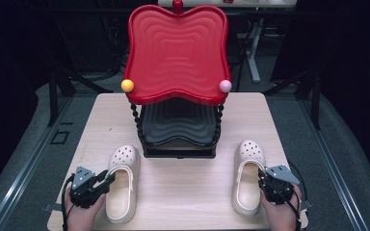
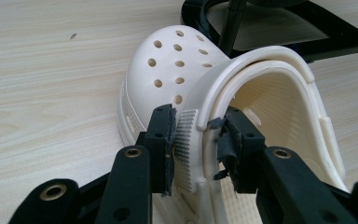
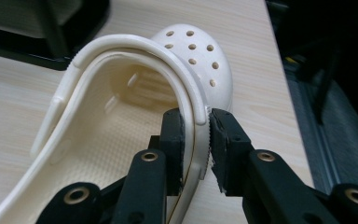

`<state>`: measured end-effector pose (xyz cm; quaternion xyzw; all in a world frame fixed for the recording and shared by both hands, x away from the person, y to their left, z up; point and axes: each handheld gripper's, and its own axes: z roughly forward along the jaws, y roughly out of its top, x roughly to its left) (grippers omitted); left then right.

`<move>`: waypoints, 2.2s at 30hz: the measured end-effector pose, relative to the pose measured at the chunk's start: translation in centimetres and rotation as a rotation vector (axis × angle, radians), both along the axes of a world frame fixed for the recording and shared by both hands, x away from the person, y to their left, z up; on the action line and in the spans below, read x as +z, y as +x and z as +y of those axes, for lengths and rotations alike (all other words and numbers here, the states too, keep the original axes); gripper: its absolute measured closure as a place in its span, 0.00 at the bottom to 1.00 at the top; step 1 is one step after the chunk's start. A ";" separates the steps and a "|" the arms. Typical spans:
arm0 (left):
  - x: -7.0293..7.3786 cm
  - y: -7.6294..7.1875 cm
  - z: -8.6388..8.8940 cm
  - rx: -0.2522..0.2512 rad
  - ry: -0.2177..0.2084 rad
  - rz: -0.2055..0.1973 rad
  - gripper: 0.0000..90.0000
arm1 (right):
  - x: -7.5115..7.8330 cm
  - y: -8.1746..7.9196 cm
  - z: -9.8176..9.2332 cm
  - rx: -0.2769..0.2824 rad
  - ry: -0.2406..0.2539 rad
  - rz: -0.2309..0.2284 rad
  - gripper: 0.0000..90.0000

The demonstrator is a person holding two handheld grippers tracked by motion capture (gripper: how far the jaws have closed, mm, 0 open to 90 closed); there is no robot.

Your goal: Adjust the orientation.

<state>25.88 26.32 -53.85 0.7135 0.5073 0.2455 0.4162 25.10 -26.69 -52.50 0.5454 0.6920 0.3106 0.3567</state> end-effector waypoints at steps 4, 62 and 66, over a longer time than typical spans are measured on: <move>0.0 0.0 0.0 0.001 -0.002 0.001 0.73 | -0.1 0.0 0.2 0.071 0.018 0.006 0.84; 0.5 -0.4 -1.1 0.035 0.076 -0.032 0.74 | 1.2 -1.4 1.7 0.110 0.041 -0.062 0.71; 0.5 -0.4 -1.1 0.033 0.074 -0.030 0.74 | 1.2 -1.5 1.4 0.119 0.037 -0.039 0.68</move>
